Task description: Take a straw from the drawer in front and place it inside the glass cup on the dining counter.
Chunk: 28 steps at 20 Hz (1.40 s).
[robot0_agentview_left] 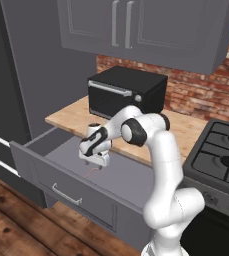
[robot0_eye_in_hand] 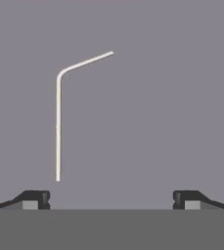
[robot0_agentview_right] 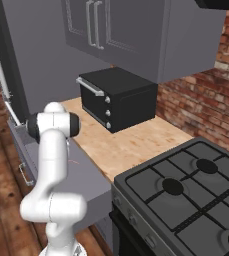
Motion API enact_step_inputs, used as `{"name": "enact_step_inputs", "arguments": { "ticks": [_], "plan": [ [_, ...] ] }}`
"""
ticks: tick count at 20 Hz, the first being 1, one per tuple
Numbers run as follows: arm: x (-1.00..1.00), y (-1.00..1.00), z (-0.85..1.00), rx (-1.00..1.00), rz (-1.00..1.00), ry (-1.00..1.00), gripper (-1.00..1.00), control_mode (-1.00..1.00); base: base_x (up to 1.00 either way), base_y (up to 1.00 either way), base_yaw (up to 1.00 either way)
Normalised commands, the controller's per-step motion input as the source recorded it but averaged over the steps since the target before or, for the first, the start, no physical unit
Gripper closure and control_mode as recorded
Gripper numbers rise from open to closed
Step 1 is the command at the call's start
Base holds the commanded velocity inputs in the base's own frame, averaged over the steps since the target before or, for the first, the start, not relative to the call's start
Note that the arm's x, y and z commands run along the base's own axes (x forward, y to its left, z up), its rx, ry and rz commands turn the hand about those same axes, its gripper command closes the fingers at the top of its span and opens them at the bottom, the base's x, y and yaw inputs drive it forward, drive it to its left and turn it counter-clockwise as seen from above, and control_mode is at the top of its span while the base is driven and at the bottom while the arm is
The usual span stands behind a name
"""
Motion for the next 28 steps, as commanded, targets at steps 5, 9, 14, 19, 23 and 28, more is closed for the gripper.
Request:
{"name": "enact_step_inputs", "arguments": {
  "ticks": [5,9,14,19,23,28],
  "plan": [
    [0.48,0.00,-0.40,0.00,0.15,-0.01,-1.00,-1.00,0.00,0.00,0.00],
    [0.41,-0.01,-0.36,0.00,0.10,0.00,-1.00,-1.00,0.00,0.00,0.00],
    [0.31,0.00,-0.47,0.00,0.01,0.00,-1.00,-1.00,0.00,0.00,0.00],
    [0.14,0.00,-0.53,0.00,0.00,0.00,-1.00,-1.00,0.00,0.00,0.00],
    [0.09,0.00,-0.51,0.00,0.00,0.00,-1.00,-1.00,0.00,0.00,0.00],
    [0.08,0.00,-0.43,0.00,0.00,0.00,-1.00,-1.00,0.00,0.00,0.00]
  ]
}}
